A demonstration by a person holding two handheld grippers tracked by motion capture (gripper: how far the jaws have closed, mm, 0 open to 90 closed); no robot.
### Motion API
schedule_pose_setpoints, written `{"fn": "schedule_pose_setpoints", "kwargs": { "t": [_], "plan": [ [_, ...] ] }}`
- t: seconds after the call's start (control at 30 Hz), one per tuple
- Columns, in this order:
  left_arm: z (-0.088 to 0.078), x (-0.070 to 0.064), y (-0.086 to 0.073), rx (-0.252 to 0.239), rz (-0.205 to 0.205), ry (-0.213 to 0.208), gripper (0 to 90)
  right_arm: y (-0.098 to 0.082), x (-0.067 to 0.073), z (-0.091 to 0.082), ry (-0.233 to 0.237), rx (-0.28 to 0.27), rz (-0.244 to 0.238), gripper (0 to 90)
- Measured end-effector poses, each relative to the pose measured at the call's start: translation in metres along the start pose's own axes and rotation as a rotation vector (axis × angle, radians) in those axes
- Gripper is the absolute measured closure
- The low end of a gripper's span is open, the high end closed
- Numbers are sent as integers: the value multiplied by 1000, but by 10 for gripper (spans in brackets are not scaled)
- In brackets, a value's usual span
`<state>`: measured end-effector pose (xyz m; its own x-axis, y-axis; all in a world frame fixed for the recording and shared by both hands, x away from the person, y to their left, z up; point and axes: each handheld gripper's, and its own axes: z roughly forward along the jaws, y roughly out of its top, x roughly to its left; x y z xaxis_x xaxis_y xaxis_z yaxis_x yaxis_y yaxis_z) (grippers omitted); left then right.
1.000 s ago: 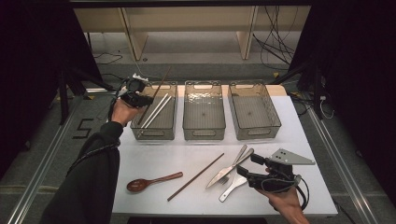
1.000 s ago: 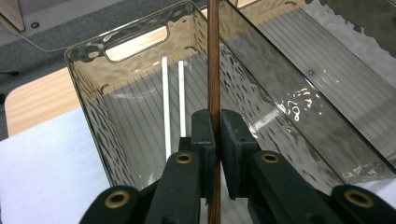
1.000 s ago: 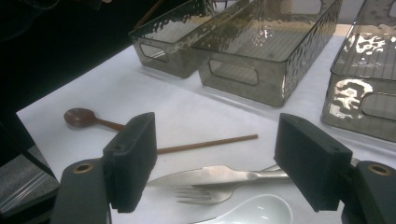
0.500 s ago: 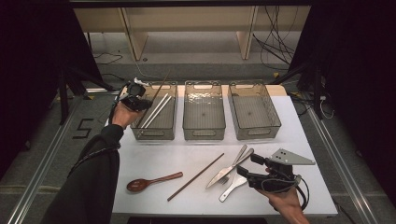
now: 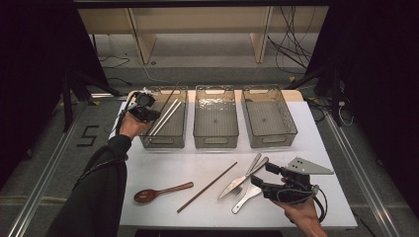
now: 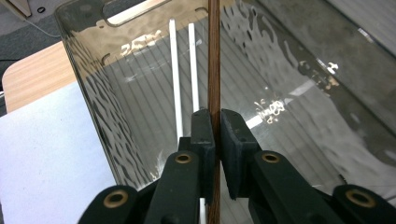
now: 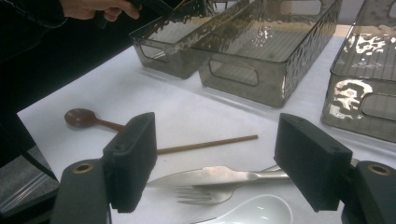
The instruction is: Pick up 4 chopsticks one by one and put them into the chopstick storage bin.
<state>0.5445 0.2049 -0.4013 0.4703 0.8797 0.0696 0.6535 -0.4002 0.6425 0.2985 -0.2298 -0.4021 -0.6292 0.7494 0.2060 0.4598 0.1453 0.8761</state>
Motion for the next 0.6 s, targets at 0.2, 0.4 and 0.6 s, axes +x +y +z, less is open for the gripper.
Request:
{"fn": "schedule_pose_setpoints", "kwargs": {
  "t": [0.2,0.4,0.6],
  "plan": [
    [3,-2,-3,25,-2,-13,813,0,0,0,1,1,-1,303],
    [-1,0,-5,32,-29,-42,696,0,0,0,1,0,-1,303],
    [-15,-8,-7,41,-71,-112,508,0,0,0,-1,0,-2,303]
  ]
}}
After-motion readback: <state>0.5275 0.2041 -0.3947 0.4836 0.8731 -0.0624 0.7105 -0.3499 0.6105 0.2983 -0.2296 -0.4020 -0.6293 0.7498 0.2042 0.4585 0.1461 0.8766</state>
